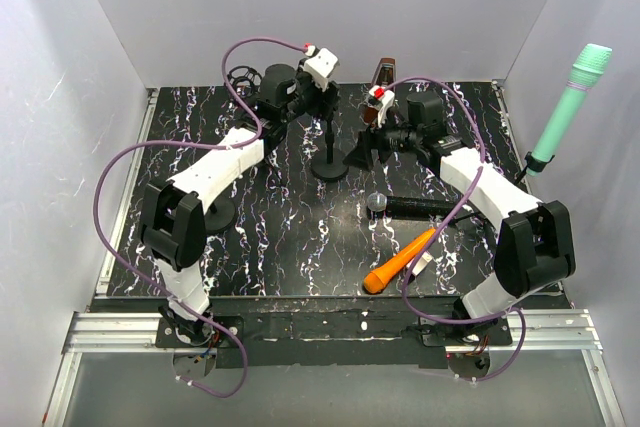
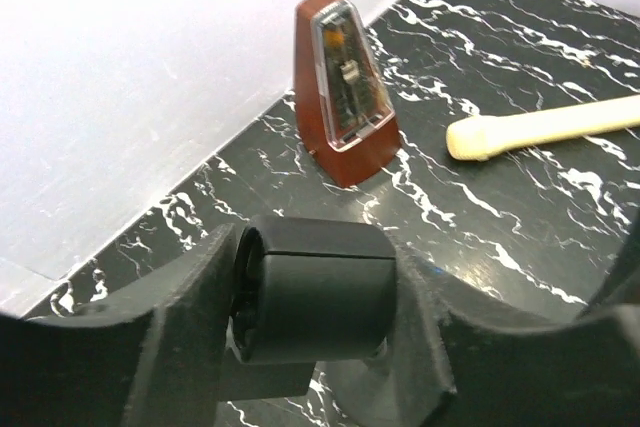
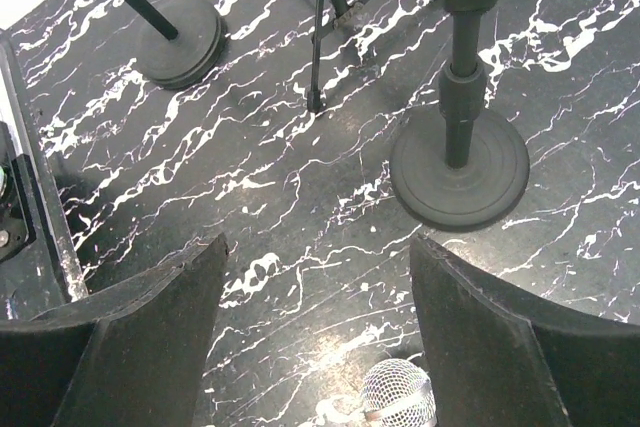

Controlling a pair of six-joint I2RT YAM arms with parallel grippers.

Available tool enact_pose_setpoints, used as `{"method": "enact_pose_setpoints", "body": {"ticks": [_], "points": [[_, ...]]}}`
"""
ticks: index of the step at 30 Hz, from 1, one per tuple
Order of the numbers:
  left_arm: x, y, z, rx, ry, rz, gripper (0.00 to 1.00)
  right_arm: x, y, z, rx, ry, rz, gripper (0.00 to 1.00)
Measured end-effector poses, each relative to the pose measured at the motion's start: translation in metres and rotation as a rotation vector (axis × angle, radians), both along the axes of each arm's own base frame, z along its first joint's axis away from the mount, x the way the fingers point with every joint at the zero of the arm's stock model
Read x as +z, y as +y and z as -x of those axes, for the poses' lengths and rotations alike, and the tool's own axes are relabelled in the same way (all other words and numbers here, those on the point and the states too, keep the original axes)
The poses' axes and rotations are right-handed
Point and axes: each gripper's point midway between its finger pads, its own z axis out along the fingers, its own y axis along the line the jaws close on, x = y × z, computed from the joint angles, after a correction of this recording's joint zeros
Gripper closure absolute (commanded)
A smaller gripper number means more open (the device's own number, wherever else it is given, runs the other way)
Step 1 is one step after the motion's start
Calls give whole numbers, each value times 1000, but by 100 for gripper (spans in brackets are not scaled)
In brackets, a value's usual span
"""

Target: Remove the microphone from the stand

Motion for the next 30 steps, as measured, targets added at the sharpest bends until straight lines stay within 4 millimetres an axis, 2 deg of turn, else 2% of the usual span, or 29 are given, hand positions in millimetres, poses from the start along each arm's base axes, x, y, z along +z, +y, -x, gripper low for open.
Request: {"method": "enact_pose_setpoints", "body": {"ticks": [1,4,5,14,21,25,30], "points": [[1,1,-2,2,-21,-14,64,-1,0,0,-2,4,0,20],[6,5,-7,12,-66,-31,94,-6,-1,2,-7,24,5,21],[5,6,-8,13,-80,-37,97,-8,-2,3,-9,29,6,21],[1,7,4,14,-177,-35,100,-30,-7,10,-30,81,26,22],[-2,-29,44,-81,-338,-133,100,-36,-10,10,-44,68,39,24],[-16,-38,62,-114,-396,-200,100,-35,-10,7,-31,27,48,23],[-42,-34,67,-122,-377,-254,100,-36,-16,10,0,-22,87,24]]}}
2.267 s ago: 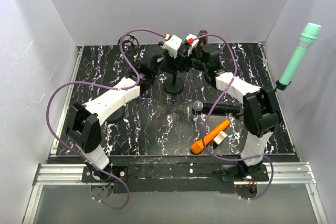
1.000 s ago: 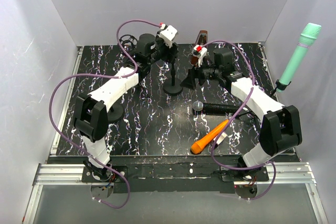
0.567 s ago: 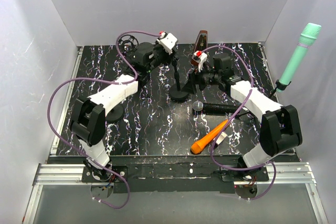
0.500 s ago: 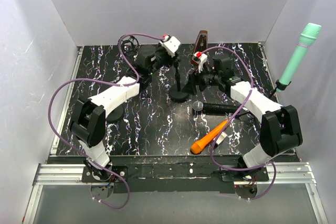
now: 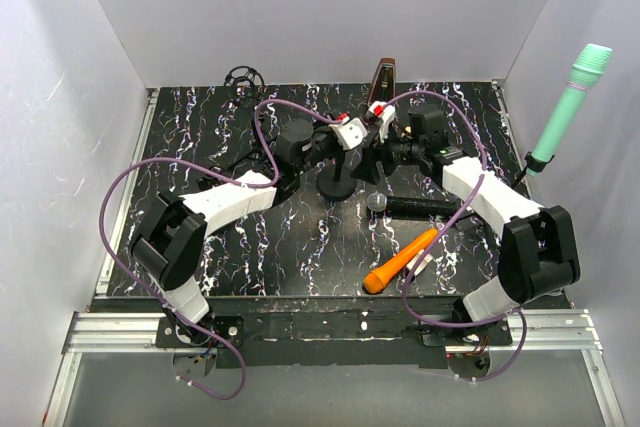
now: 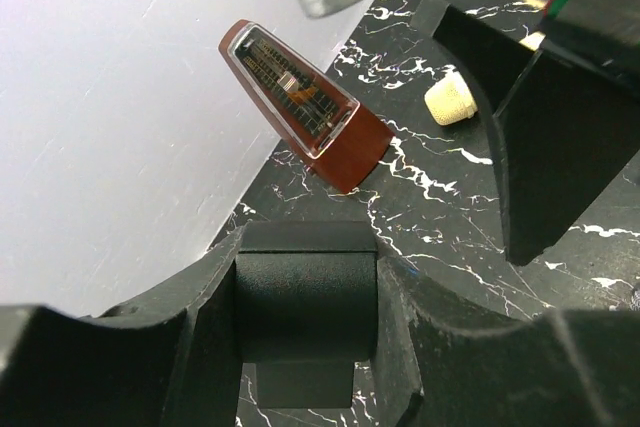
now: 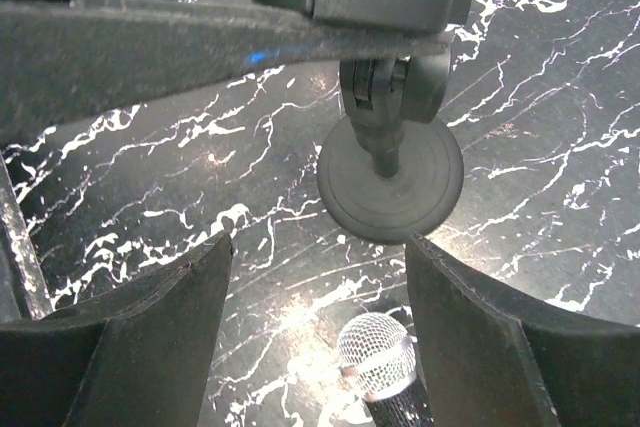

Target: Remove the microphone from the stand

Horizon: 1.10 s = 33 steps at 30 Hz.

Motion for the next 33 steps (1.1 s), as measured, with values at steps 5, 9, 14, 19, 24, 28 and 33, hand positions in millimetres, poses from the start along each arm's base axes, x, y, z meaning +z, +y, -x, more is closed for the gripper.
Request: {"method": "enact_pose_setpoints", "body": {"ticks": [5,9,14,19,24,28,33], "points": [[2,2,-1,16,-14,2,100,6,-12,5,11,-33,30,24],[3,5,-12,71,-52,0,100,17,-19,7,5,-66,31,24],[2,9,-60,199,-100,35,100,26,-21,8,1,-90,24,24],[3,36,-119,368,-128,88,100,30,-21,8,0,-99,20,24],[2,67,-152,488,-142,108,59,36,-24,13,-5,-108,22,23],[-3,74,-155,513,-120,100,30,47,-30,19,-27,-110,30,23],[-22,73,-153,510,-46,65,13,78,-48,27,-127,-100,37,23]]}}
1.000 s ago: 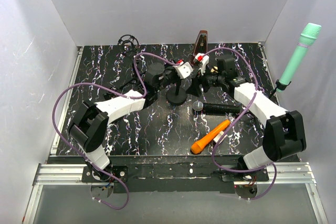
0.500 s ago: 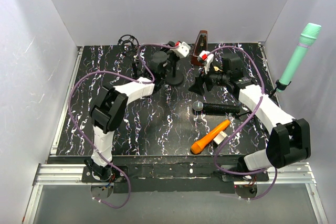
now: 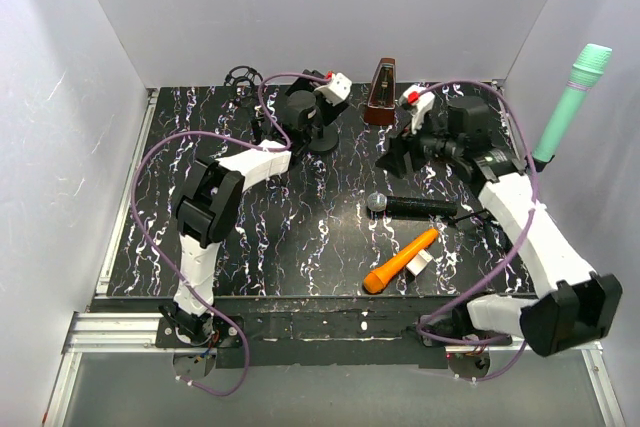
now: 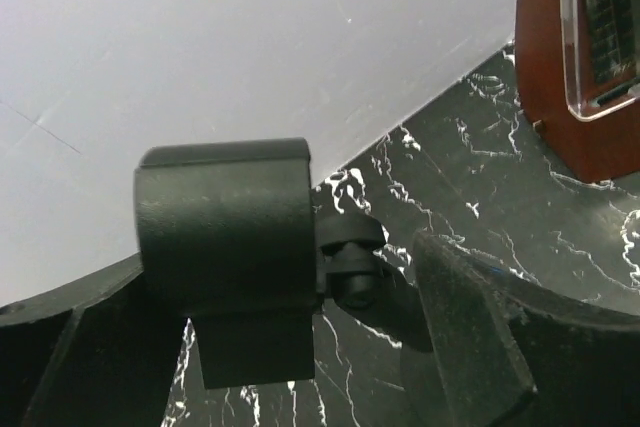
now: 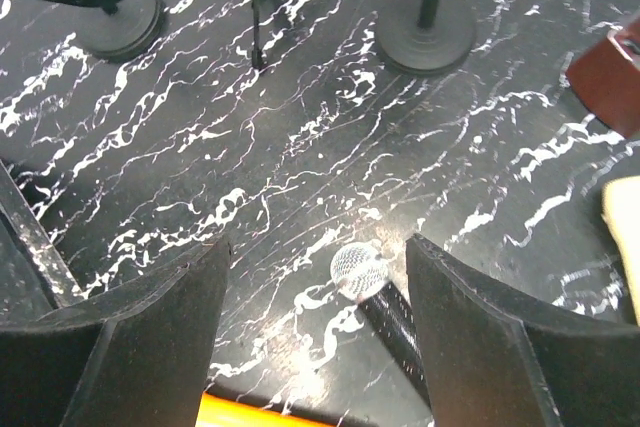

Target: Remove the microphone from the stand

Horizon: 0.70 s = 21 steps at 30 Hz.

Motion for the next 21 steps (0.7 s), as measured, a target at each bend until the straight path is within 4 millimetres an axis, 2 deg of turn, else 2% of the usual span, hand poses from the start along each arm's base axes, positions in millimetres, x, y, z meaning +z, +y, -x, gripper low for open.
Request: {"method": "enact_pose_setpoints", "body": {"ticks": [2,4,6,11,16,18,21], "points": [[-9,-4,3,-9,42,-14,9,17,-12,10,-57,-5,3,24],[-8,-6,6,-16,76,-12,2,31,-26,23,-119,-19,7,24],[-2,-12,12,-33,110,-4,2,50,-44,41,-199,-60,3,23],[42,-41,54,-161,161,48,2,105,-99,85,-425,-256,-25,25],[96,-83,111,-400,176,113,2,154,-156,110,-667,-391,4,27],[107,-97,131,-483,184,124,2,169,-173,118,-740,-407,19,28],[107,-113,148,-562,215,132,2,189,-193,127,-843,-432,28,29]]}}
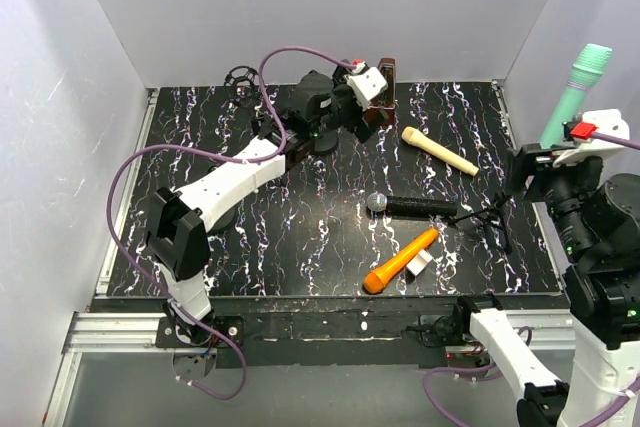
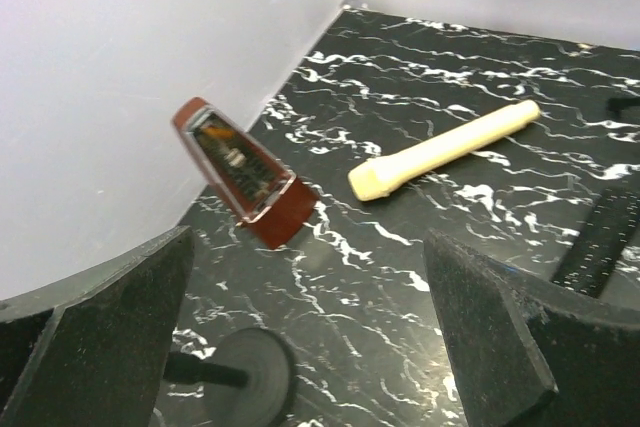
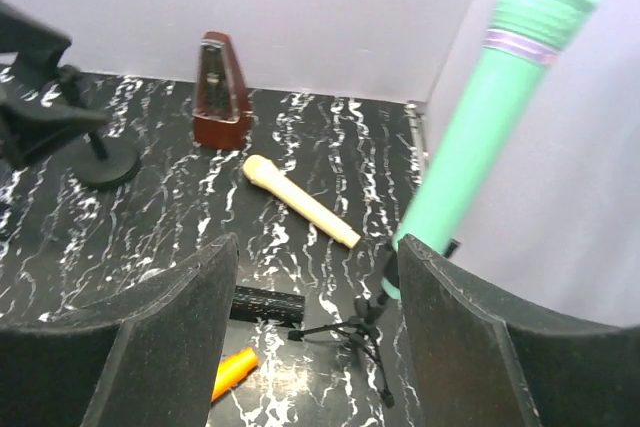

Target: Remove the microphone from the stand

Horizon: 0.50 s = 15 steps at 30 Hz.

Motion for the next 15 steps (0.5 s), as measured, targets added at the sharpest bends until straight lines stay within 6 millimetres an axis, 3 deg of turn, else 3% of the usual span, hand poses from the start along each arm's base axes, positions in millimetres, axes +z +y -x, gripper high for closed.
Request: {"method": "enact_pose_setpoints", "body": {"ticks": [7,11,15], "points": [[-11,-29,13,-98,74,-2,2,25,-34,-5,-193,16,5,30],[2,-42,19,-136,86,42,2,36,-49,-20,-287,41,-5,31],[18,-59,31,-233,93,119,2,66,-64,-37,-359,28,-15,31]]}}
